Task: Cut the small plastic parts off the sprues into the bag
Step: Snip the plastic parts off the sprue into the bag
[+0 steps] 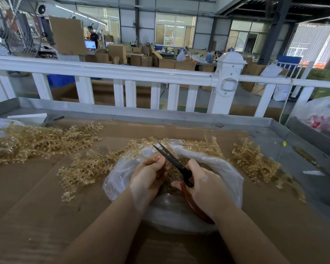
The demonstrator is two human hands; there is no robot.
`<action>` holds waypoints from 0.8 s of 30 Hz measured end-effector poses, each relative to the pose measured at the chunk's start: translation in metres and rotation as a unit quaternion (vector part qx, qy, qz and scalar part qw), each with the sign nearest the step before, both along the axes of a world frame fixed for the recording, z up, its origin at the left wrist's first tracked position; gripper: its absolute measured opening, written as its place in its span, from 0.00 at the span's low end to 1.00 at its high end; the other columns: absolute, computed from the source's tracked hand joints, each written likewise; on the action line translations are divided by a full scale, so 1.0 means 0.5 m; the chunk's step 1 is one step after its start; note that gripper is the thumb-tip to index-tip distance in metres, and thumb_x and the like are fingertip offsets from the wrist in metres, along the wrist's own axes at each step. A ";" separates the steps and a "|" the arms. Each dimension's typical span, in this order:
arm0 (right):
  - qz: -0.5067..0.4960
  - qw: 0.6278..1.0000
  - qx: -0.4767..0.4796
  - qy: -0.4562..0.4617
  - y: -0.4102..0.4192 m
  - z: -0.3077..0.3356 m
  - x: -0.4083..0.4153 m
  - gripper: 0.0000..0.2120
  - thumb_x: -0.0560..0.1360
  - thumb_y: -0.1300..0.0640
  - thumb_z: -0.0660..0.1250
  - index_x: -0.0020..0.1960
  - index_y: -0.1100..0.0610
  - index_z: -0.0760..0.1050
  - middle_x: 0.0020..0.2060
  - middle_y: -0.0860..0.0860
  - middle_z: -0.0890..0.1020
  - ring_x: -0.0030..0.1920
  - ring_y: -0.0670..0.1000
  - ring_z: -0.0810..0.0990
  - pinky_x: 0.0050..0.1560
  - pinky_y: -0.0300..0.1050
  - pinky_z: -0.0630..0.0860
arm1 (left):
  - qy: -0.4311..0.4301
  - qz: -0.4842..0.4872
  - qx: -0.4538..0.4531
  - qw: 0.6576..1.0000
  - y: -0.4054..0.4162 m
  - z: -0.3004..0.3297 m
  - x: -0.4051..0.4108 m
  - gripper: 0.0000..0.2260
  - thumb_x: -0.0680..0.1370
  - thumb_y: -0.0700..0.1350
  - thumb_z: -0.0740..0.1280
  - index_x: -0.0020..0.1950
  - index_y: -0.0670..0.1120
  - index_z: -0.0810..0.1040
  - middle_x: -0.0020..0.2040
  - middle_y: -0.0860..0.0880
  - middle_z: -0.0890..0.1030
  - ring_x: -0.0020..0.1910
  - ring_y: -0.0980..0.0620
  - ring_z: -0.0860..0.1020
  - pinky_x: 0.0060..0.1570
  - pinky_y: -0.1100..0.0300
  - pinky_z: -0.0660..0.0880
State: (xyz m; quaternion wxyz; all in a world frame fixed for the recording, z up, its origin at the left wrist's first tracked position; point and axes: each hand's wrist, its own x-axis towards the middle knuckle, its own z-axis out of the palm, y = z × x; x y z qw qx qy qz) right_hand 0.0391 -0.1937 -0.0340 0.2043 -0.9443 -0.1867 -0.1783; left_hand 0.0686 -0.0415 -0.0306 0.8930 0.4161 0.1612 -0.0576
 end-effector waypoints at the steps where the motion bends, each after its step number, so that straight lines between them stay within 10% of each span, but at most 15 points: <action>1: 0.000 1.000 0.002 -0.002 0.000 -0.003 -0.001 0.17 0.72 0.36 0.64 0.47 0.46 0.62 0.36 0.42 0.74 0.35 0.41 0.71 0.31 0.30 0.62 | -0.004 -0.003 0.005 1.000 0.000 0.000 0.000 0.07 0.77 0.34 0.65 0.40 0.43 0.75 0.28 0.48 0.80 0.25 0.55 0.78 0.25 0.66 0.74; 24: -0.021 0.999 -0.017 -0.025 0.000 -0.011 0.006 0.18 0.72 0.36 0.63 0.50 0.49 0.66 0.35 0.43 0.75 0.34 0.42 0.70 0.28 0.29 0.60 | -0.041 -0.042 0.051 0.997 0.005 -0.011 0.007 0.07 0.75 0.33 0.66 0.39 0.42 0.76 0.30 0.49 0.80 0.27 0.56 0.78 0.26 0.66 0.74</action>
